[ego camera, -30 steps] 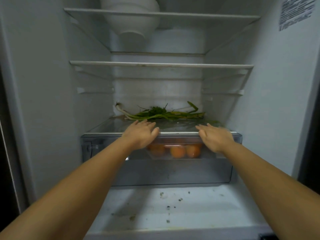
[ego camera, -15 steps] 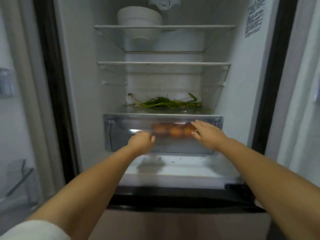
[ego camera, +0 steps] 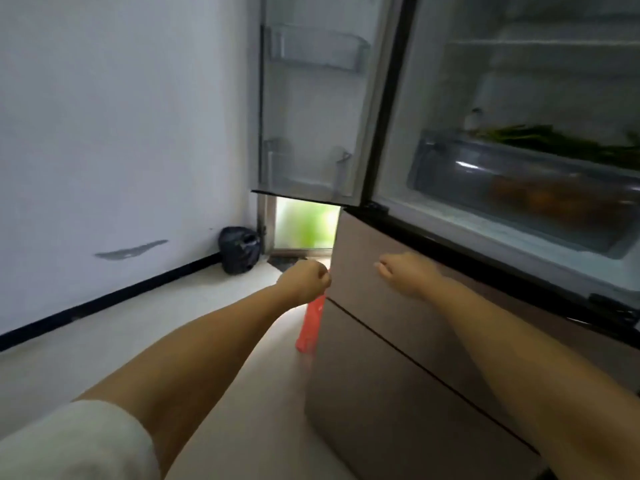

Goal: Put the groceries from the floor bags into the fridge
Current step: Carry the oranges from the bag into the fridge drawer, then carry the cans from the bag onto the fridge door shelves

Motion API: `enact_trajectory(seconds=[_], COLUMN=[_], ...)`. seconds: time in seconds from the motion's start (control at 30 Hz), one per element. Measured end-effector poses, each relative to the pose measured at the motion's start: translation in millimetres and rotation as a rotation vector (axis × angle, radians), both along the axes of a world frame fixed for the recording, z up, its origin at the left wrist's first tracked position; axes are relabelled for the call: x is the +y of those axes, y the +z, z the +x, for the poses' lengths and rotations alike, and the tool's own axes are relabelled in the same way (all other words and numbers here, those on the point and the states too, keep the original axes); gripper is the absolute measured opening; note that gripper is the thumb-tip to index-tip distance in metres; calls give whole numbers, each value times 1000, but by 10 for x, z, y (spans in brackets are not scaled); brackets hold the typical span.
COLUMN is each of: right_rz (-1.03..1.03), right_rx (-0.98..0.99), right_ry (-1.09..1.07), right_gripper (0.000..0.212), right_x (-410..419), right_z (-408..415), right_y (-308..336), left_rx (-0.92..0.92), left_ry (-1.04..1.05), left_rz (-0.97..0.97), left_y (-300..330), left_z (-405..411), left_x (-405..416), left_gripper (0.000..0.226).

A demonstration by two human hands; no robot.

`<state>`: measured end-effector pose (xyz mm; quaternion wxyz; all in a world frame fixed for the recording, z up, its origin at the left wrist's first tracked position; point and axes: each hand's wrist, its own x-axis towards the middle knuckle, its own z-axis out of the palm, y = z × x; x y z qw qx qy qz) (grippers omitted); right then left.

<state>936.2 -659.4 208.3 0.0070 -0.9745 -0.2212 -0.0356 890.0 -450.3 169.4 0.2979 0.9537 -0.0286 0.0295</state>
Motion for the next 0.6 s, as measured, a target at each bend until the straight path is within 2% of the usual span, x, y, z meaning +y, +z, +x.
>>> enact_trajectory(seconds=[0.1,0.33,0.6], right_rz=[38,-45,-32], right_rx=[31,161,302], right_ry=[96,346,614], right_gripper=[32,35,37], right_x=[665,2314,4611], right_z=[-286,-1175,-2972], right_y=[-287,-929,-1331], left_rx=[57,102,171], left_ry=[166,535,808], left_rz=[-55,-186,-157], left_y=[-255,-831,-1090], left_z=[-598,-2195,-4399], left_x=[644,2068,3884], left_gripper=[29,31,31])
